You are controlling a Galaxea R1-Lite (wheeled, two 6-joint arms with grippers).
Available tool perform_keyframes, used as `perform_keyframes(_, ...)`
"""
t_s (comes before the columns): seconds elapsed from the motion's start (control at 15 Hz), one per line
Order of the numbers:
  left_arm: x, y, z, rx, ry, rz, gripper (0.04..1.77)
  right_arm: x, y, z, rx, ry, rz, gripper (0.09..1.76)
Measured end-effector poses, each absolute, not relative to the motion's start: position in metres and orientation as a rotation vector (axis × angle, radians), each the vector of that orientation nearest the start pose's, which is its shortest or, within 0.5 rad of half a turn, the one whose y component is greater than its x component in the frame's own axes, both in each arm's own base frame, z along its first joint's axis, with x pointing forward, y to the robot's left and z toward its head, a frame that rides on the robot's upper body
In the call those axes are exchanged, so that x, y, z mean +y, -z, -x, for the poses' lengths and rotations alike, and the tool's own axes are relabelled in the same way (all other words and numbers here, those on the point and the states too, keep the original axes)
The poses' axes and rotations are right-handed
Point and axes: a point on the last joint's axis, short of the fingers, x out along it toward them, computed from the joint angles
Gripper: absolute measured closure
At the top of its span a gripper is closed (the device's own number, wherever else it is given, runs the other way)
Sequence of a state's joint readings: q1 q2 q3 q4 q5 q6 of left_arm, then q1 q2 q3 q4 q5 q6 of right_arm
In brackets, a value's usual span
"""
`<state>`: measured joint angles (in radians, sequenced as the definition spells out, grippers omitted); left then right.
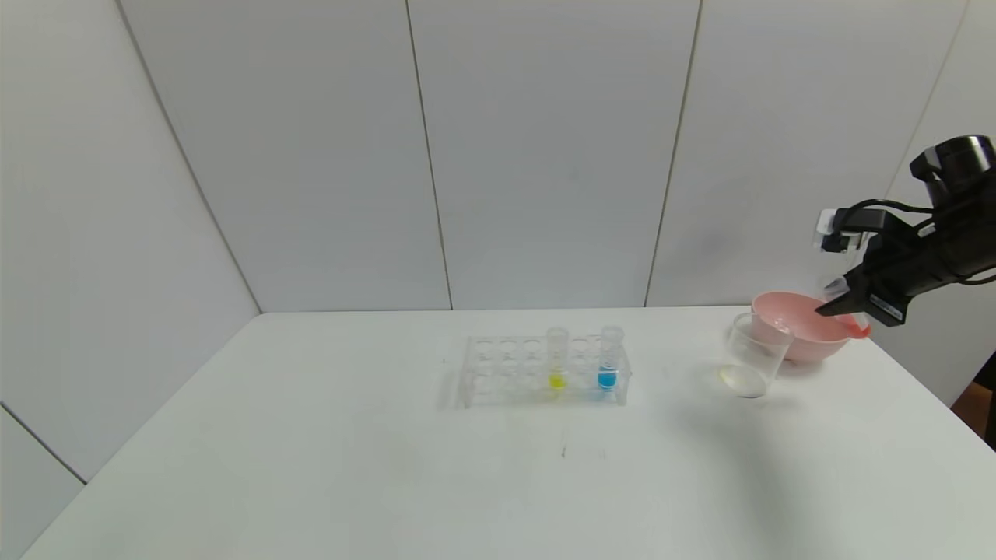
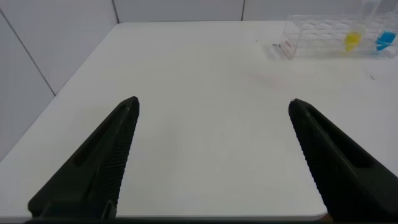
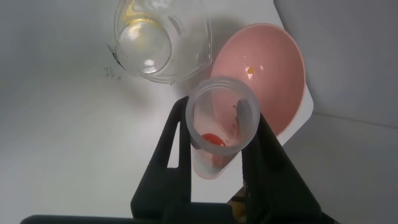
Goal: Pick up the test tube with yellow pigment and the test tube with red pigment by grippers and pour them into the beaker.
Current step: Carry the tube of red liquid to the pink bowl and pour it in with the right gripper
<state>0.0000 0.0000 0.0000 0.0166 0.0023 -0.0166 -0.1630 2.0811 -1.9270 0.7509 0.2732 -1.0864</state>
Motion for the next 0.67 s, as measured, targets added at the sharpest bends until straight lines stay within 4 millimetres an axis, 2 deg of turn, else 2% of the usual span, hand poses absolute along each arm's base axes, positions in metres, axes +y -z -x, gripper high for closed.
perform_keyframes(0.33,0.000,-0.074,0.023,0.017,-0.003,0.017,0.09,-0.044,-0.224,-0.406,0.754,-0.519,0.886,1.32)
perform_keyframes(0.67,0.000,-0.074,0.023,0.017,-0.002,0.017,0.09,-0.031,-0.219,-0.410,0.802,-0.492,0.946,1.32)
